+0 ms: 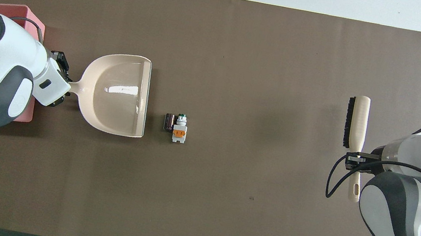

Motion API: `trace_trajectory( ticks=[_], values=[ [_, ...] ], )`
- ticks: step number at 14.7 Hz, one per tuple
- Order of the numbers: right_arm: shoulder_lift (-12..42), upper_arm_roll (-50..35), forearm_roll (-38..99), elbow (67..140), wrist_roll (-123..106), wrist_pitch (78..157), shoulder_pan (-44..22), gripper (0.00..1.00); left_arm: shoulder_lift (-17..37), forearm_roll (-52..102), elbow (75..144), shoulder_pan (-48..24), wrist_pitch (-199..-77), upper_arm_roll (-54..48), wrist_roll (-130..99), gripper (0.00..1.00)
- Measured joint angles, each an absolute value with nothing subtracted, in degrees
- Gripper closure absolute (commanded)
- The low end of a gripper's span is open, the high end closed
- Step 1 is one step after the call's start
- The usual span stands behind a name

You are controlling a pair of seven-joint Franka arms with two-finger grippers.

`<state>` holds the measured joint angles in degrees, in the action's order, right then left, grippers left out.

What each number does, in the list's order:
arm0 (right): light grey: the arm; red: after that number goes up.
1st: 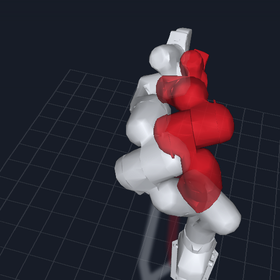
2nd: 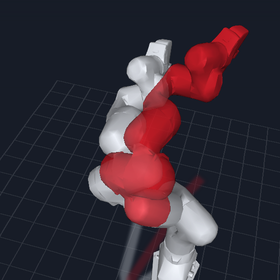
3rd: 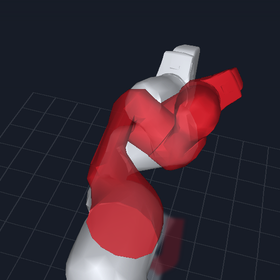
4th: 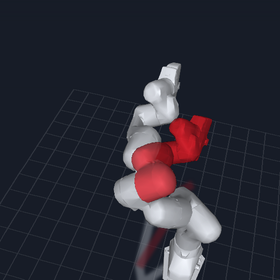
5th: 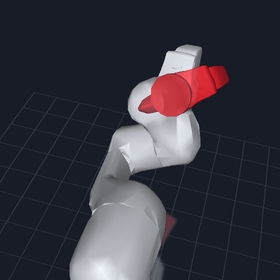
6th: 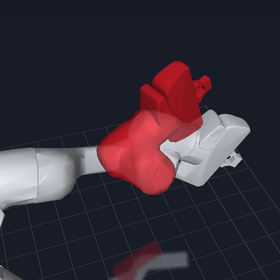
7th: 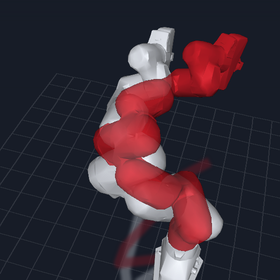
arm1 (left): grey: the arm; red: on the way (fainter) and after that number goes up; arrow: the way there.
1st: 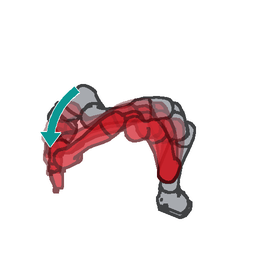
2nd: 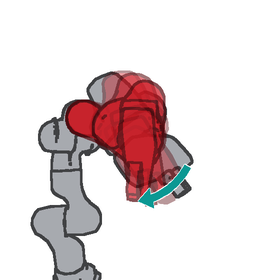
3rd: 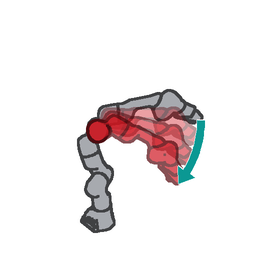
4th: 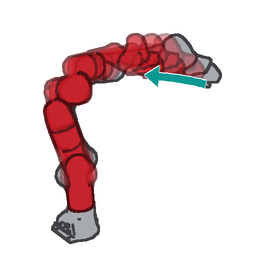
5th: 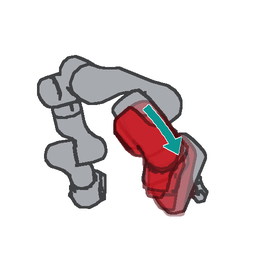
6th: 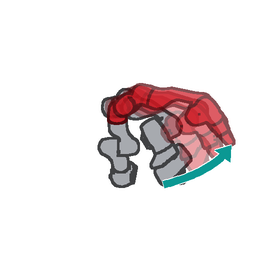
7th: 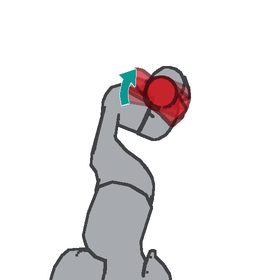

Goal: Clean e-waste and dump in bin
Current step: 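Lift the brush with the right gripper toward the dustpan and small item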

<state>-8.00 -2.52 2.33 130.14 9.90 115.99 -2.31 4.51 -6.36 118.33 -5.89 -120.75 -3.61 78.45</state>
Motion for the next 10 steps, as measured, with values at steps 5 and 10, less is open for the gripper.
trace_trajectory(
  ticks=[5, 10],
  values=[
    [-7.6, -2.9, 2.3, 130.0, 27.5, 117.1, -19.6, 1.00, 3.3, -14.3, 119.8, -10.0, -118.4, -3.7, 76.1, 1.00],
    [-4.2, -3.0, 2.3, 127.3, 34.6, 118.1, -29.7, 1.00, 2.3, -14.5, 122.3, -11.5, -118.7, -3.7, 73.4, 1.00]
  ],
)
